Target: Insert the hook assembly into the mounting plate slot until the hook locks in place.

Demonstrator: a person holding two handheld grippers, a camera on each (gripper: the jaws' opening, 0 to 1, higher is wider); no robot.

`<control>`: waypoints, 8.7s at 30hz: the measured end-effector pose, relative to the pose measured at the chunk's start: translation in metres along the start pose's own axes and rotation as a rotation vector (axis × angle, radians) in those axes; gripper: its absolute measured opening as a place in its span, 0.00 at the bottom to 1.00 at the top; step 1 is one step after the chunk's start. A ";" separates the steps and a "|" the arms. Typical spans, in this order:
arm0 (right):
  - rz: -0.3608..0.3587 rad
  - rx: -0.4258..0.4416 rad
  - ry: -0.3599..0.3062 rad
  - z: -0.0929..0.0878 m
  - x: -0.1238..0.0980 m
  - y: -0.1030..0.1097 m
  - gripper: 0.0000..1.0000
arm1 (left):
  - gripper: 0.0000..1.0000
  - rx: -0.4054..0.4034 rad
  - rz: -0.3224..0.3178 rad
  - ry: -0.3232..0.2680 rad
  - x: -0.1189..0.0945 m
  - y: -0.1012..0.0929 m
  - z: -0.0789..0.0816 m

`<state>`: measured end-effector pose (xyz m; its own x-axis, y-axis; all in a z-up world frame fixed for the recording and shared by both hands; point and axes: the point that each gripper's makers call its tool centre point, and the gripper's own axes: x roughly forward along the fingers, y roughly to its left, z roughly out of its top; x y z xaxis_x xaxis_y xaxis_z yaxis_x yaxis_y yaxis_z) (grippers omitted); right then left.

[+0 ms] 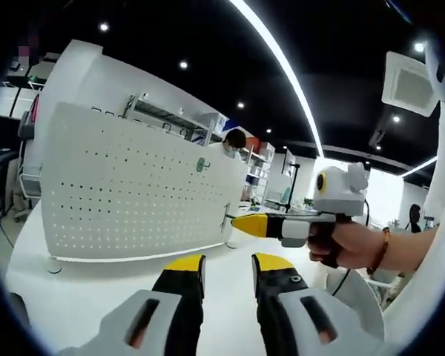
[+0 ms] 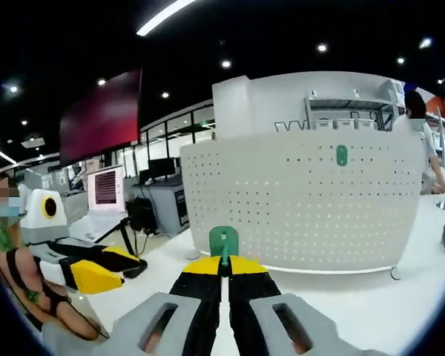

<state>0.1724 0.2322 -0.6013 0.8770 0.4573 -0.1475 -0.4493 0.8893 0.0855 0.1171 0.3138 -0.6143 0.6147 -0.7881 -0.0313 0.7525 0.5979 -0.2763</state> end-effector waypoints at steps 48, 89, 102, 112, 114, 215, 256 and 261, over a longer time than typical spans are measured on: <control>-0.235 0.032 -0.077 0.058 0.045 -0.093 0.01 | 0.75 0.090 -0.174 -0.069 0.017 -0.004 0.014; -0.311 0.058 -0.139 0.098 0.091 -0.144 0.01 | 0.89 0.109 -0.205 -0.045 0.013 0.001 -0.005; -0.329 0.056 -0.142 0.106 0.102 -0.158 0.01 | 0.89 0.102 -0.204 -0.046 0.013 0.005 -0.003; -0.348 0.047 -0.138 0.107 0.110 -0.171 0.01 | 0.89 0.097 -0.198 -0.026 0.015 0.009 -0.007; -0.348 0.041 -0.139 0.108 0.112 -0.173 0.01 | 0.89 0.097 -0.199 -0.024 0.015 0.010 -0.008; -0.383 -0.083 -0.034 0.095 0.139 -0.187 0.12 | 0.88 0.112 -0.124 0.056 0.009 0.018 -0.017; -0.293 0.061 0.045 -0.003 0.076 -0.168 0.12 | 0.86 0.134 -0.116 0.143 0.001 -0.027 -0.026; -0.266 0.065 0.061 -0.020 0.066 -0.164 0.13 | 0.83 0.114 -0.097 0.161 0.007 -0.027 -0.030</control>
<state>0.3002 0.1168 -0.6445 0.9498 0.2093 -0.2324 -0.1910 0.9766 0.0989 0.0937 0.2875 -0.6356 0.4996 -0.8503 -0.1656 0.8335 0.5239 -0.1757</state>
